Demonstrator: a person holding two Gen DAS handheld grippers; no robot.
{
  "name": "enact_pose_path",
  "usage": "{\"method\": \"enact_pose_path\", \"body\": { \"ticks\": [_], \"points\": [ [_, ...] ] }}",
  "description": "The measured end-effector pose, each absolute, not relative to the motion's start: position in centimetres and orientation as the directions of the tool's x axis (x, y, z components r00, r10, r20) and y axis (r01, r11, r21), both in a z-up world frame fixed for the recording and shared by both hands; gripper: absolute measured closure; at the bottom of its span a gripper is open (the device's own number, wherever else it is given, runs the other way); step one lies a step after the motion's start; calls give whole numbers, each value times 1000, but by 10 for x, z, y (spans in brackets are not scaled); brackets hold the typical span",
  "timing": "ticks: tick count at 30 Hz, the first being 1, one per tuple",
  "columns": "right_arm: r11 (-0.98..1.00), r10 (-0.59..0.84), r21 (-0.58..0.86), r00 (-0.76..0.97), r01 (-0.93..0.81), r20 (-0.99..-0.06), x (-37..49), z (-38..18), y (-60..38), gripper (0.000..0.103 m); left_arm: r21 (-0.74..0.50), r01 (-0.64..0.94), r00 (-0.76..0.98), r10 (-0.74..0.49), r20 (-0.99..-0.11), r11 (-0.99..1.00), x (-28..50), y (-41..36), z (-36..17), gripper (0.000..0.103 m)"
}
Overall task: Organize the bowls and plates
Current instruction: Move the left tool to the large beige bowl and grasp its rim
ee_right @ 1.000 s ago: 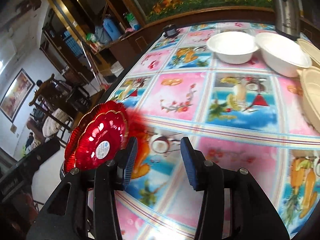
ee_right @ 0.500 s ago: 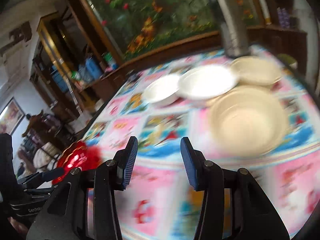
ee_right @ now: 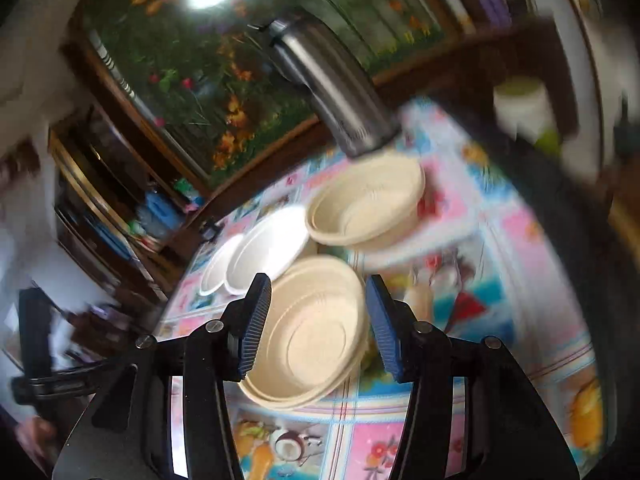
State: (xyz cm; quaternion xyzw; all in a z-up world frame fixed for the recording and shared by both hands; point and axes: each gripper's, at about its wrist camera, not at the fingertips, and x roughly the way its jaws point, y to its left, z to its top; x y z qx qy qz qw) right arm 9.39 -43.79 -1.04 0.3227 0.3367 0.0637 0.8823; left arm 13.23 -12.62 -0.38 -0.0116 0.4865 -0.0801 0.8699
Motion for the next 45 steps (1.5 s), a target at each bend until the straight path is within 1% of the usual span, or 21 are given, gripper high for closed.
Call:
{"method": "enact_pose_path", "body": {
  "ticks": [1, 2, 4, 8, 13, 17, 22, 25, 30, 32, 33, 34, 37, 39, 42, 45],
  "points": [
    [753, 364, 651, 766, 93, -530, 95, -14, -443, 54, -100, 126, 511, -151, -846, 987, 137, -133, -6, 23],
    [732, 396, 675, 751, 88, -528, 98, -17, -444, 54, -100, 123, 507, -149, -849, 987, 142, -136, -9, 23],
    [728, 413, 679, 728, 96, -547, 100, -23, -440, 54, -106, 117, 489, -150, -859, 987, 149, -144, -15, 23],
    [711, 444, 694, 695, 111, -566, 103, -31, -434, 54, -159, 92, 437, -183, -881, 983, 164, -153, -28, 23],
    [678, 460, 722, 685, 140, -565, 103, -40, -436, 54, -207, 81, 381, -222, -897, 975, 177, -164, -39, 23],
    [663, 464, 730, 676, 163, -572, 102, -41, -439, 54, -201, 74, 369, -214, -904, 977, 182, -172, -45, 23],
    [657, 470, 731, 657, 185, -589, 105, -46, -439, 54, -241, 71, 340, -251, -906, 968, 186, -181, -54, 23],
    [652, 478, 734, 648, 190, -592, 108, -49, -438, 54, -253, 85, 353, -267, -897, 964, 183, -188, -54, 23],
    [646, 482, 738, 645, 195, -593, 108, -50, -438, 54, -222, 113, 393, -249, -885, 968, 181, -196, -57, 25],
    [644, 483, 739, 645, 197, -593, 108, -51, -438, 54, -222, 120, 394, -252, -884, 968, 182, -198, -59, 33],
    [644, 482, 739, 645, 198, -593, 108, -51, -438, 54, -228, 123, 387, -258, -885, 966, 183, -199, -61, 42],
    [642, 483, 740, 644, 200, -593, 108, -52, -438, 54, -232, 123, 381, -261, -887, 965, 184, -198, -62, 48],
    [643, 483, 738, 638, 206, -600, 110, -53, -436, 54, -240, 121, 363, -268, -893, 963, 186, -198, -68, 54],
    [644, 483, 736, 635, 209, -603, 111, -54, -435, 54, -243, 118, 358, -270, -894, 963, 186, -198, -70, 56],
    [647, 481, 732, 631, 213, -609, 112, -55, -435, 54, -250, 117, 360, -276, -891, 961, 186, -197, -70, 62],
    [652, 474, 726, 630, 219, -615, 112, -56, -434, 54, -249, 118, 365, -275, -889, 961, 186, -198, -70, 62]
  ]
}}
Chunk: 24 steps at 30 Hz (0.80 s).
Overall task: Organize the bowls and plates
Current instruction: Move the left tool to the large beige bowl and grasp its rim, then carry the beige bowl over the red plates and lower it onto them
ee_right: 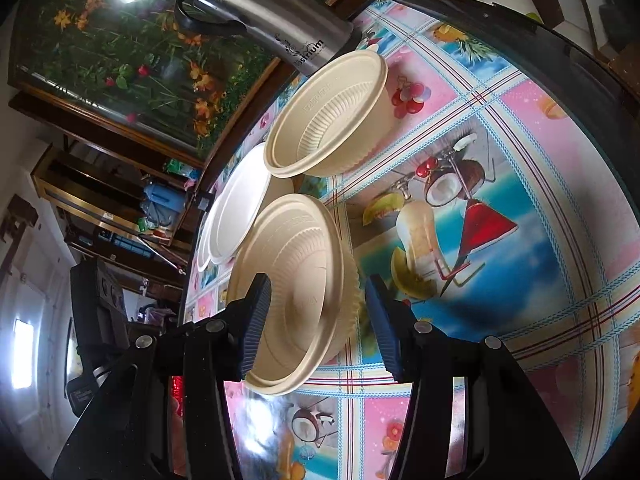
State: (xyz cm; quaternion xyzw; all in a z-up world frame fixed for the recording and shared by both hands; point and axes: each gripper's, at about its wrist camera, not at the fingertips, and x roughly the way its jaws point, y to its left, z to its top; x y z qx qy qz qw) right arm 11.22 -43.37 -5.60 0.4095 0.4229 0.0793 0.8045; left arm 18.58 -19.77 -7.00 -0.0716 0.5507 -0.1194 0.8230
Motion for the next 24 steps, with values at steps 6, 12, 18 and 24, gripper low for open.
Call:
{"method": "enact_pose_path", "body": {
  "ticks": [6, 12, 18, 24],
  "points": [
    [662, 472, 717, 620, 221, -627, 114, -59, -431, 57, -255, 116, 361, -280, -889, 960, 185, -196, -73, 74],
    [719, 421, 653, 600, 236, -680, 118, -63, -425, 84, -262, 115, 374, -286, -882, 958, 185, -193, -74, 91],
    [766, 375, 605, 611, 220, -697, 119, -59, -421, 87, -244, 141, 392, -281, -876, 959, 182, -195, -73, 91],
    [770, 381, 603, 609, 206, -695, 121, -59, -418, 87, -260, 138, 379, -294, -877, 956, 180, -189, -73, 91]
  ]
}}
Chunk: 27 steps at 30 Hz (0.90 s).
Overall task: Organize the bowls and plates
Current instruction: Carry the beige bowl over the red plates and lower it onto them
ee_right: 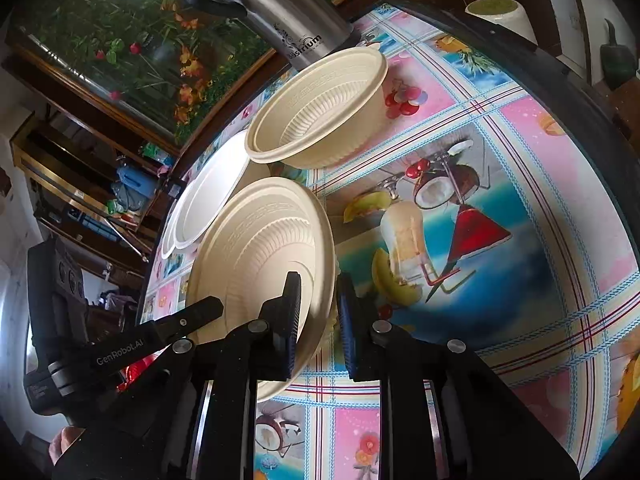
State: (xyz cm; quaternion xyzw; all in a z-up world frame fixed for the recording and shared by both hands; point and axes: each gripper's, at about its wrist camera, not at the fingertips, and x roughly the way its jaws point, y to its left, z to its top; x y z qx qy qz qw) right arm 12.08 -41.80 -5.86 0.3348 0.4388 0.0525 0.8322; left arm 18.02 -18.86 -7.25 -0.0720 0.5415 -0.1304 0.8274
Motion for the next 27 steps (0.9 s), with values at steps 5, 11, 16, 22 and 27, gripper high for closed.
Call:
{"method": "enact_pose_path", "body": {
  "ticks": [5, 11, 16, 22, 27],
  "points": [
    [787, 384, 590, 605, 181, -698, 120, -58, -406, 88, -269, 128, 382, -297, -875, 955, 174, -176, -70, 91],
    [795, 395, 587, 605, 152, -692, 118, -57, -388, 89, -276, 106, 390, -296, -872, 955, 164, -154, -70, 92],
    [805, 397, 579, 609, 129, -687, 114, -58, -364, 90, -283, 81, 394, -291, -872, 956, 152, -129, -72, 92],
    [797, 410, 594, 621, 112, -668, 108, -60, -329, 90, -278, 47, 411, -272, -870, 959, 137, -94, -74, 92],
    [788, 432, 608, 616, 99, -659, 105, -59, -297, 90, -262, 11, 442, -240, -865, 965, 125, -56, -70, 92]
  ]
}}
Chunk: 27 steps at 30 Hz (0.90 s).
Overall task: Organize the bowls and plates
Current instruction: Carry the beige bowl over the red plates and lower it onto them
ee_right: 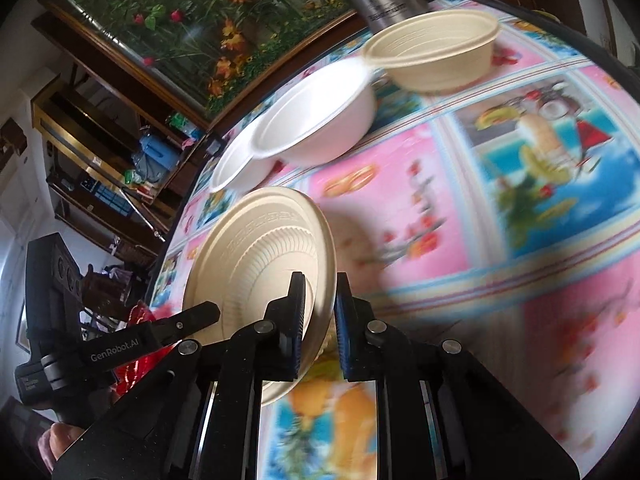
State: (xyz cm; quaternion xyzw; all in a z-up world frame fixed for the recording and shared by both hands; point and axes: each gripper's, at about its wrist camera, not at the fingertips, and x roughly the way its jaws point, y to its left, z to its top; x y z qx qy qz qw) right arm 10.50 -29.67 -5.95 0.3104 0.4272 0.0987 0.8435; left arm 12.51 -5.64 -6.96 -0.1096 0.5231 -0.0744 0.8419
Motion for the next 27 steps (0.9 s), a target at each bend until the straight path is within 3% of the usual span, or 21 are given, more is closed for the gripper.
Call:
{"method": "enact_pose_path", "body": {
  "ticks": [13, 27],
  "points": [
    [785, 558, 605, 577, -133, -596, 99, -8, -177, 90, -291, -115, 602, -166, -781, 950, 62, 64, -25, 91],
    [763, 646, 557, 412, -328, -642, 122, -22, -18, 89, -242, -360, 578, 12, -816, 901, 37, 181, -45, 91]
  ]
}}
